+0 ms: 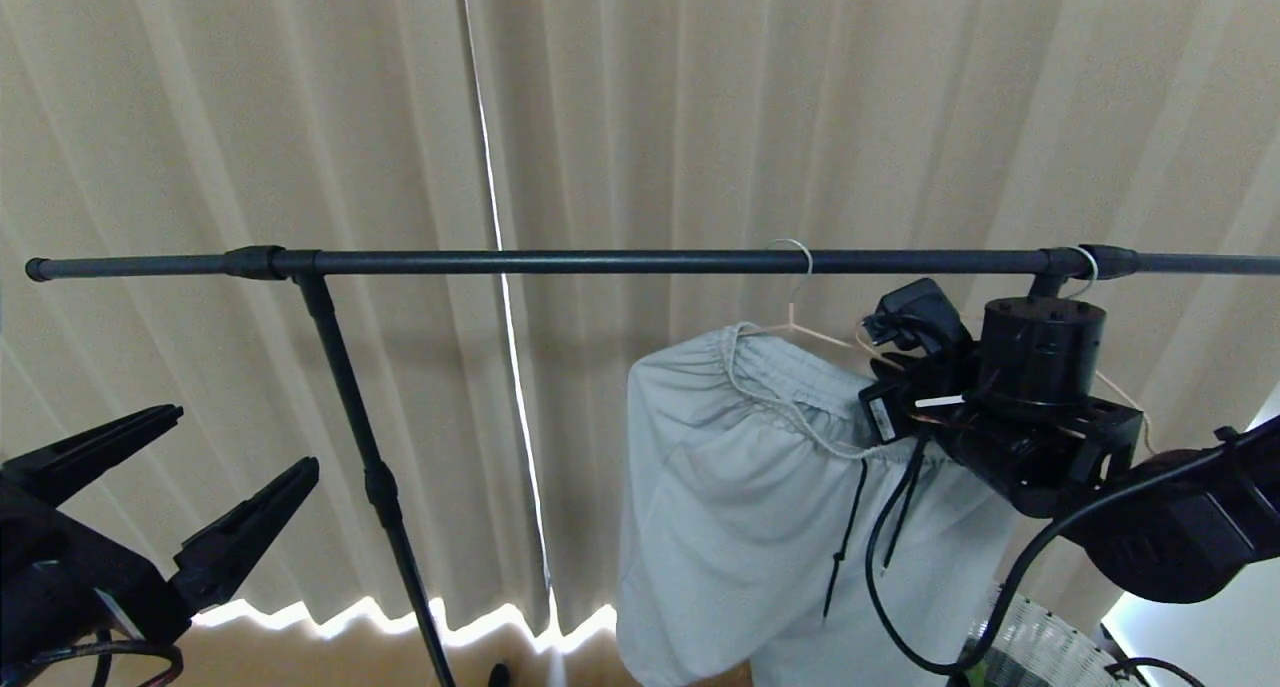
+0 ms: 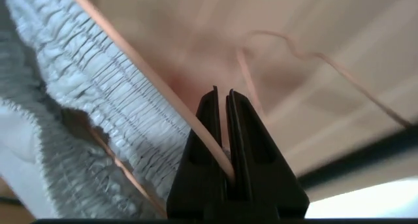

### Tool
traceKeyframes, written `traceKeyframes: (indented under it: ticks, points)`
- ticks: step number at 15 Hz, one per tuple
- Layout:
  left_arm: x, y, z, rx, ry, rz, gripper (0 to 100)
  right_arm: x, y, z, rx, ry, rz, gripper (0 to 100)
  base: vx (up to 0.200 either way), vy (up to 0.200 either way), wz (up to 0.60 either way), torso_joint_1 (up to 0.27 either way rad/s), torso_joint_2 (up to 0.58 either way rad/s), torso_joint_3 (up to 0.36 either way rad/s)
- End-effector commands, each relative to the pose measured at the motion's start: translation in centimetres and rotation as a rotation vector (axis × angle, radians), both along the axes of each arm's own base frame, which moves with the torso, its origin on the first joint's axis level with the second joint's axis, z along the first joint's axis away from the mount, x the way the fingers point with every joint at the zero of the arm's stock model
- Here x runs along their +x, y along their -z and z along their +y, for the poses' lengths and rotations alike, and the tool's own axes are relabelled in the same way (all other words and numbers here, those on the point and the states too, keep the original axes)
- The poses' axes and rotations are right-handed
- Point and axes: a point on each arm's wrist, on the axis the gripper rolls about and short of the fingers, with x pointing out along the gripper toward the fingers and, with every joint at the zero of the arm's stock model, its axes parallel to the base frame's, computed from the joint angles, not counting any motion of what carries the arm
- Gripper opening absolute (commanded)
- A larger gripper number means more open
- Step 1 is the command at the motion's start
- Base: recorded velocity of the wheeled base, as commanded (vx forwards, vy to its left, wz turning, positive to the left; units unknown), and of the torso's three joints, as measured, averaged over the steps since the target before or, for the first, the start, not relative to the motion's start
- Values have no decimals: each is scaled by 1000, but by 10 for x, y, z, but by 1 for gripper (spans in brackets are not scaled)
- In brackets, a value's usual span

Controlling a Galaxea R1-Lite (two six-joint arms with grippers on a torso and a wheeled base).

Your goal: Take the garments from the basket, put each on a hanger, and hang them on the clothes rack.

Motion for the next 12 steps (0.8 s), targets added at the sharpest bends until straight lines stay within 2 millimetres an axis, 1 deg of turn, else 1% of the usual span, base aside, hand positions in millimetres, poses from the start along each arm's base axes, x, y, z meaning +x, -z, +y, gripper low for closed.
traceKeyframes:
  ticks: [1,3,4,6,8,9,12]
  points:
    - [0,0,0,0,-2,0,100,4,6,8,-3,-18,5,0,0,0,0,0,0,0]
    - [0,0,0,0,-2,2,100,3,6,8,-1,-24,3,0,0,0,0,0,0,0]
    - [0,0,0,0,-2,0,100,3,6,8,1,-24,1,100,0,0,0,0,0,0]
    - [0,1,0,1,-2,3,100,2,6,9,43,-34,4,100,0,0,0,0,0,0]
    - [0,2,0,3,-1,6,100,-1,5,16,120,-69,-1,100,0,0,0,0,0,0]
    - [0,2,0,4,-1,8,100,-2,4,22,188,-111,-15,100,0,0,0,0,0,0]
    - [0,2,0,9,-3,7,100,-4,2,24,242,-205,-40,100,0,0,0,0,0,0]
